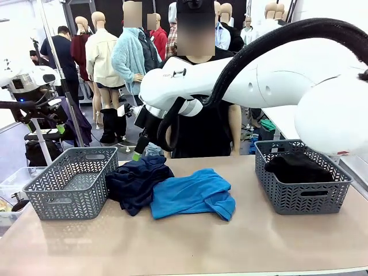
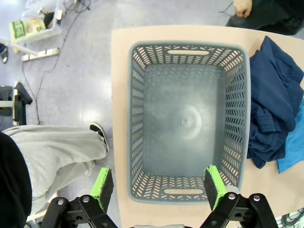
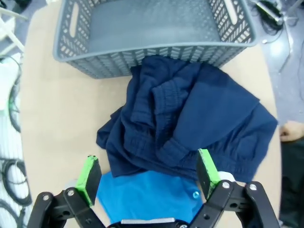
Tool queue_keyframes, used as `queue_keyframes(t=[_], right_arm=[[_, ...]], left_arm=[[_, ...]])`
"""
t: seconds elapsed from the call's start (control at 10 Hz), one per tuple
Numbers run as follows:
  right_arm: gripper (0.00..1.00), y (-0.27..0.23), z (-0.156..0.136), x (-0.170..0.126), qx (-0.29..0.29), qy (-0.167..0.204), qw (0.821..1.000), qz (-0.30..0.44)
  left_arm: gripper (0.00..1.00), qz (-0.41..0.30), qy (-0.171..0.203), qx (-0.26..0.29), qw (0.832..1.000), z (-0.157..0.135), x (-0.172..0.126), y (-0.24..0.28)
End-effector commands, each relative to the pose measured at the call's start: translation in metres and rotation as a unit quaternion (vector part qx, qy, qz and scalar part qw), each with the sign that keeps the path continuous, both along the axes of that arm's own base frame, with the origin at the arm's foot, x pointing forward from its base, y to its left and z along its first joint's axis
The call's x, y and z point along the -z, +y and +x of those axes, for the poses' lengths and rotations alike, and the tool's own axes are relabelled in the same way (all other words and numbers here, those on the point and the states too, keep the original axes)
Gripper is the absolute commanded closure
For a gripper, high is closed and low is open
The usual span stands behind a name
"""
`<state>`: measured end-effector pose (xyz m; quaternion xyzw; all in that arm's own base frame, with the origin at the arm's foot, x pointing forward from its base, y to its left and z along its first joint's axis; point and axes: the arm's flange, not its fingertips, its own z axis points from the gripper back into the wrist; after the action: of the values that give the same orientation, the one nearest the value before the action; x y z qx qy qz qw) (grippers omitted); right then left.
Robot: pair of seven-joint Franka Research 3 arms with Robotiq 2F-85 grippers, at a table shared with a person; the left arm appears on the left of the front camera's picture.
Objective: Sort the tops and bottoms.
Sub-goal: Lift clothes from the center of the table with your right hand.
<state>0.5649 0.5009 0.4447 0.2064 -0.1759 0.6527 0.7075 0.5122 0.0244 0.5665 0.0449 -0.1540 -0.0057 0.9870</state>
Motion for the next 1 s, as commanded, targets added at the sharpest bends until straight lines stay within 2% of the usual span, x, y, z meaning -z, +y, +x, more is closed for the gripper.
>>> queue_keyframes(t=[0.0, 0.2, 0.3, 0.6, 0.9], right_arm=[[0.00, 0.032, 0.028, 0.012, 0.010, 0.017, 1.000, 0.010], [0.00, 0.046, 0.042, 0.028, 0.026, 0.042, 0.999, -0.008], [0.00, 0.053, 0.044, 0.035, 0.050, 0.028, 0.998, -0.036], [0.00, 0.065, 0.052, 0.052, 0.058, 0.042, 0.994, -0.081], [0.00, 0.070, 0.059, 0.069, 0.100, 0.019, 0.988, -0.116]], left_arm=[[0.00, -0.007, -0.004, -0.005, 1.000, 0.001, -0.002, 0.002], [0.00, -0.007, -0.004, -0.005, 1.000, 0.001, -0.002, 0.002], [0.00, -0.007, -0.004, -0.005, 1.000, 0.001, -0.002, 0.002], [0.00, -0.007, -0.004, -0.005, 1.000, 0.001, -0.002, 0.002], [0.00, -0.007, -0.004, -0.005, 1.000, 0.001, -0.002, 0.002]])
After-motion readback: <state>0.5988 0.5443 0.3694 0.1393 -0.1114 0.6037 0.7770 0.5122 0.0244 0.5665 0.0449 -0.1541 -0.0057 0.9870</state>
